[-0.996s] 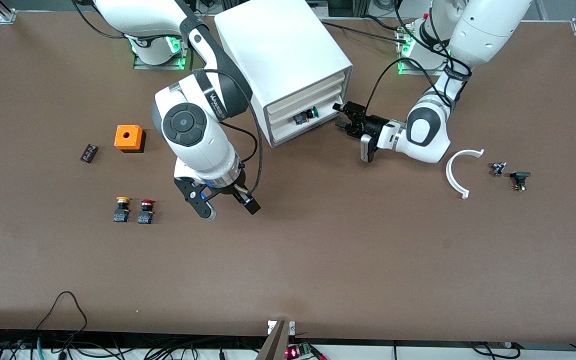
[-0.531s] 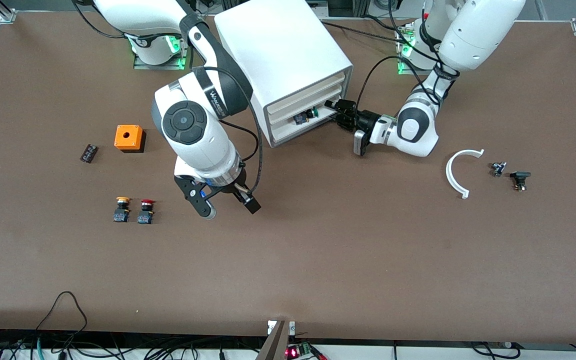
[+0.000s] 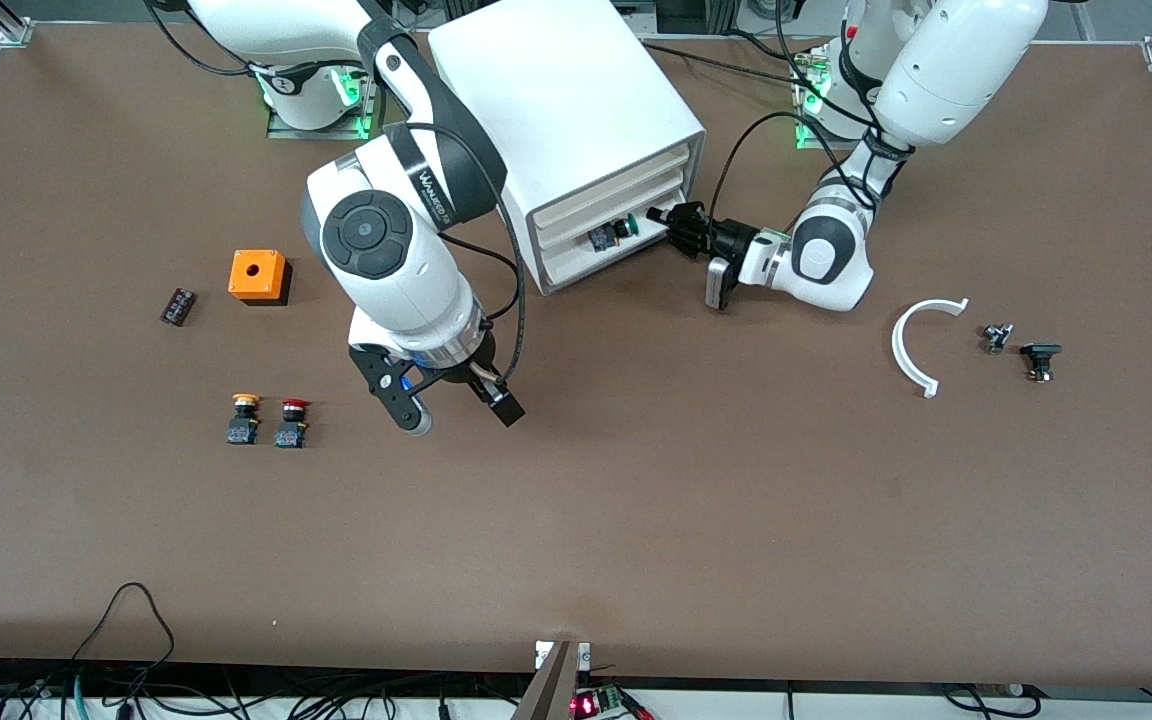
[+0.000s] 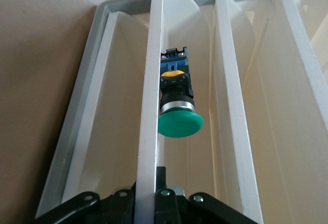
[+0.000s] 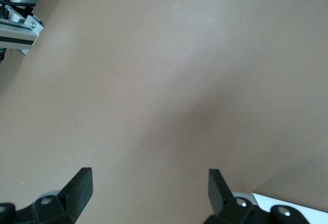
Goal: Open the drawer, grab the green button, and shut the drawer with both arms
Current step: 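Pull the drawer open with the left gripper while the right gripper waits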
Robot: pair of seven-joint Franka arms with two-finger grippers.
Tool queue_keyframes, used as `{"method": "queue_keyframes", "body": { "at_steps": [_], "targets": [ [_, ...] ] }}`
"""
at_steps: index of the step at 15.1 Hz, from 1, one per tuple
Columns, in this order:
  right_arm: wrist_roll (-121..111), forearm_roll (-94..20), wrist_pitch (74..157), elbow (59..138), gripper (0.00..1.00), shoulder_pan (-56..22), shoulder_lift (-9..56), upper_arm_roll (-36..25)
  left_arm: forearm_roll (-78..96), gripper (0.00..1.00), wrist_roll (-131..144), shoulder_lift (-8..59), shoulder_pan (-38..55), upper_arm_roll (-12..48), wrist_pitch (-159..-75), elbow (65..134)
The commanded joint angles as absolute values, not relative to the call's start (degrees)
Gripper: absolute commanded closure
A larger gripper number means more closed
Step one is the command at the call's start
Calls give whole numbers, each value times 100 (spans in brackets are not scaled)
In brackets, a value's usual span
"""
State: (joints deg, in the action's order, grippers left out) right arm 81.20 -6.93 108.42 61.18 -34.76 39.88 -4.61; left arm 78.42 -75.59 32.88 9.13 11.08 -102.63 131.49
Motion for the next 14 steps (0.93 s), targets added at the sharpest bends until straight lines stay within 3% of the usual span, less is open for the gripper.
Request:
{"method": "queue_keyframes", "body": {
  "at_steps": [1,7,12,13,14],
  "targets": [
    [8297,-791,10740,5872,0,-3463,4061,-361,7806,100,-7621,3269,703,1072,-10301,12860],
    [8945,-782,10854,5722,0,-3585,4078,-150,7112,100,-7209,3656,659,493,-10318,11884],
    [9579,-765,11109,5722,0,-4042,4157,-158,6996,100,-7005,3954,554,369,-10318,11400],
    [9658,-765,11153,5722,0,-4139,4201,-158,6996,77,-6996,3964,554,378,-10318,11373],
    [9729,-765,11188,5722,0,-4209,4262,-158,6996,1,-7066,3964,545,369,-10318,11382]
  ]
}}
